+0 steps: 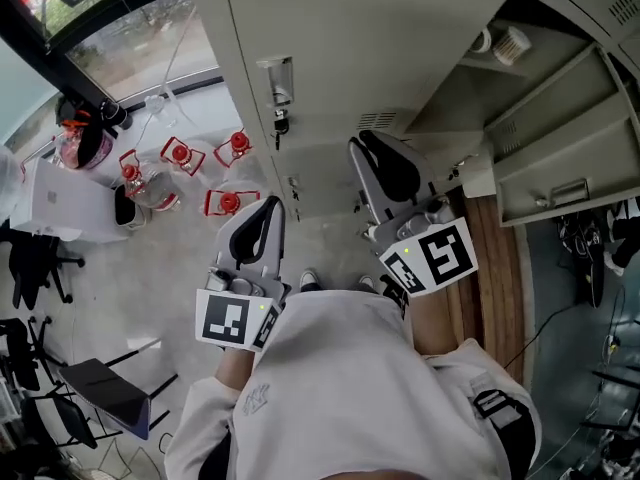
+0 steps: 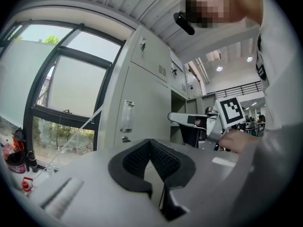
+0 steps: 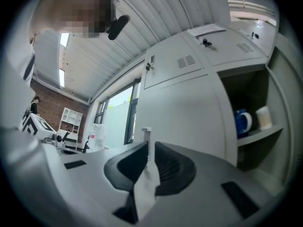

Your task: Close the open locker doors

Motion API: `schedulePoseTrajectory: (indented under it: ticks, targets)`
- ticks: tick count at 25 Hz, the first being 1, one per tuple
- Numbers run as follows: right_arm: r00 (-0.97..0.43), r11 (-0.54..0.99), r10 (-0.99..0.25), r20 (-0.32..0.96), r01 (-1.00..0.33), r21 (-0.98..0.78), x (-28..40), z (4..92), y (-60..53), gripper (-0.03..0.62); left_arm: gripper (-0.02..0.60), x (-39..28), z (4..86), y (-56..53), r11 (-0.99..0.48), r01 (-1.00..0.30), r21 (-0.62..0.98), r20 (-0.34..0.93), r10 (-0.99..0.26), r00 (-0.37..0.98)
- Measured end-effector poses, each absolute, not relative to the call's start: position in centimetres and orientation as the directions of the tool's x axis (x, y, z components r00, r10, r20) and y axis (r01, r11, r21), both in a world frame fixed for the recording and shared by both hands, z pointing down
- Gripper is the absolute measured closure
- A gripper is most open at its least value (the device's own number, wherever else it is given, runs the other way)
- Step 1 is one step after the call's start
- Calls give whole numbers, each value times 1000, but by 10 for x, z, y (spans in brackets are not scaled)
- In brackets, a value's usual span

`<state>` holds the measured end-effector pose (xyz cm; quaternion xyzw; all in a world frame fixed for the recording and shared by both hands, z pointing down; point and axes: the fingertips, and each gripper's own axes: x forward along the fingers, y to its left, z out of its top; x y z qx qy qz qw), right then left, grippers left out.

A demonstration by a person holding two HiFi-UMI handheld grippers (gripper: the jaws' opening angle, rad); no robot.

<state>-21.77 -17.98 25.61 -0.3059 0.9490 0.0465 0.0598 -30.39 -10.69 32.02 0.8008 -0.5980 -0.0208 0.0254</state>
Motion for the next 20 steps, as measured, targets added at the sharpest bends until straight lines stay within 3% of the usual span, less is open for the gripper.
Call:
schedulePoseTrajectory:
  ticks: [2,7,20]
  targets:
    - [-777,779,-613,-142,-624,51,-187,258,-177,572,574,-280,319,-113,-316,-947,57,-2,-949,316]
    - [-737,743,-659,-151,-669,26,-120,255,-174,583,574,-220,308,-126,-357,-934,34,-16,-934,356]
    - [-808,814,-580,-104,-581,-18,-9,262,-164,583,574,-90,297,-139,-318,-947,47,-41,-948,316]
